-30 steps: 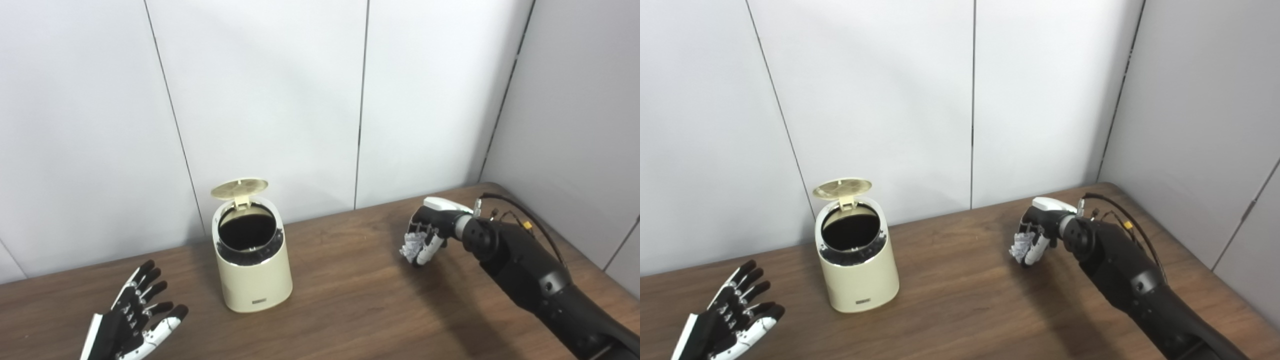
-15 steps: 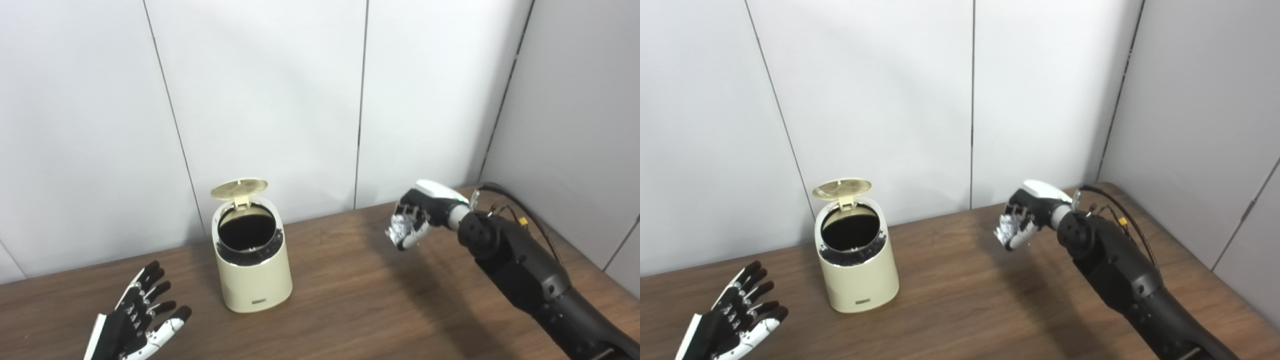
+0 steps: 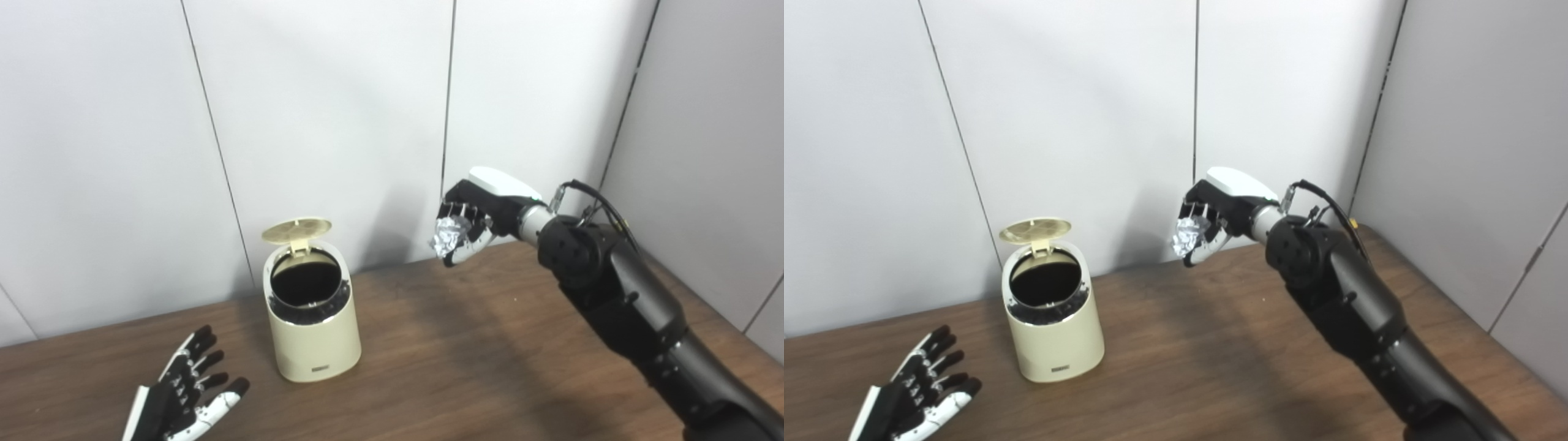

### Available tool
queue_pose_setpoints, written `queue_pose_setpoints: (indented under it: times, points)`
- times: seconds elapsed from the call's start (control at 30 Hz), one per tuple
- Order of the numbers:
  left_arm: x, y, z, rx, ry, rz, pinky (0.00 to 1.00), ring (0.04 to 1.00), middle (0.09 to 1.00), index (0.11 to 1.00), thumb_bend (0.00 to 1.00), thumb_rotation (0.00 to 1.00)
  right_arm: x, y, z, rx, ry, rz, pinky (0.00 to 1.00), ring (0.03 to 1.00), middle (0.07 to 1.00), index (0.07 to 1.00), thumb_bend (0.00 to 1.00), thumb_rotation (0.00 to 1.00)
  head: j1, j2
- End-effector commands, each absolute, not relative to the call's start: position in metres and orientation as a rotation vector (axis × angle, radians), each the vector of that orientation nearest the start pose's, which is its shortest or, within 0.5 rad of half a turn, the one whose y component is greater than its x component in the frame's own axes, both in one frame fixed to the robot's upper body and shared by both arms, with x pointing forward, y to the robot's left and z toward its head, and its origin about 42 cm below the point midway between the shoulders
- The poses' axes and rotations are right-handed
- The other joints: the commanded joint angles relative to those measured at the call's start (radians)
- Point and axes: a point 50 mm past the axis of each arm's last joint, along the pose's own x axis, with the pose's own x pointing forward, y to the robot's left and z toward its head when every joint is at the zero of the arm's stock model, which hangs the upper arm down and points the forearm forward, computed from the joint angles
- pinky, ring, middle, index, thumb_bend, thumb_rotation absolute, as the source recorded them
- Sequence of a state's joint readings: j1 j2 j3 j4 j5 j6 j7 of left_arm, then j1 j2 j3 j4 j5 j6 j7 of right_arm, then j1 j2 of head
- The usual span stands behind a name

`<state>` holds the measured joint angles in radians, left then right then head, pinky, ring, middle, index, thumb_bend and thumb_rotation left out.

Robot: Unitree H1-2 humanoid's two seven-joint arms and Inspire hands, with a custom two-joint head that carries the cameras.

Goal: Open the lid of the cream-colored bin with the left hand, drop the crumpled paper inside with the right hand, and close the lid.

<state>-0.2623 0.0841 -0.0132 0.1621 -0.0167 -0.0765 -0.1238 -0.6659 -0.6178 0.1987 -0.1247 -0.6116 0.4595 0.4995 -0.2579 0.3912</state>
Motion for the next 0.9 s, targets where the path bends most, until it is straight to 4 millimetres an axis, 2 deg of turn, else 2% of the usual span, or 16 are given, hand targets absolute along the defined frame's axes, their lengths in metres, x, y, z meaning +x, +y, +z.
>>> queue_pose_setpoints:
  times: [0.0,0.07,0.3,0.47,0.53,0.87]
  points:
    - [0.377,0.202,0.158,0.083,-0.270,-0.193,0.74,0.857,0.911,0.948,0.78,0.21,0.424,-0.293,0.385,-1.194,-0.220,0.062,0.42,0.441,0.502,0.487,0.52,0.00,0.018,-0.001]
    - [0.376,0.198,0.158,0.082,-0.272,-0.192,0.70,0.855,0.909,0.948,0.79,0.21,0.423,-0.281,0.385,-1.154,-0.261,0.076,0.42,0.440,0.490,0.491,0.52,0.00,0.045,0.001]
    - [0.374,0.192,0.156,0.065,-0.263,-0.192,0.68,0.841,0.903,0.938,0.83,0.21,0.420,-0.240,0.387,-1.041,-0.353,0.103,0.40,0.441,0.479,0.500,0.52,0.00,0.091,0.006]
    - [0.373,0.190,0.156,0.066,-0.264,-0.186,0.67,0.837,0.900,0.937,0.84,0.21,0.422,-0.218,0.386,-1.052,-0.392,0.094,0.39,0.433,0.479,0.505,0.52,0.00,0.117,0.011]
    - [0.374,0.189,0.155,0.075,-0.266,-0.182,0.66,0.829,0.895,0.936,0.84,0.22,0.423,-0.209,0.383,-0.995,-0.397,0.115,0.33,0.400,0.476,0.527,0.52,0.00,0.117,0.011]
    - [0.373,0.188,0.156,0.066,-0.268,-0.184,0.69,0.836,0.897,0.941,0.84,0.24,0.431,-0.184,0.372,-0.923,-0.387,0.167,0.32,0.404,0.485,0.517,0.52,0.00,0.131,0.020]
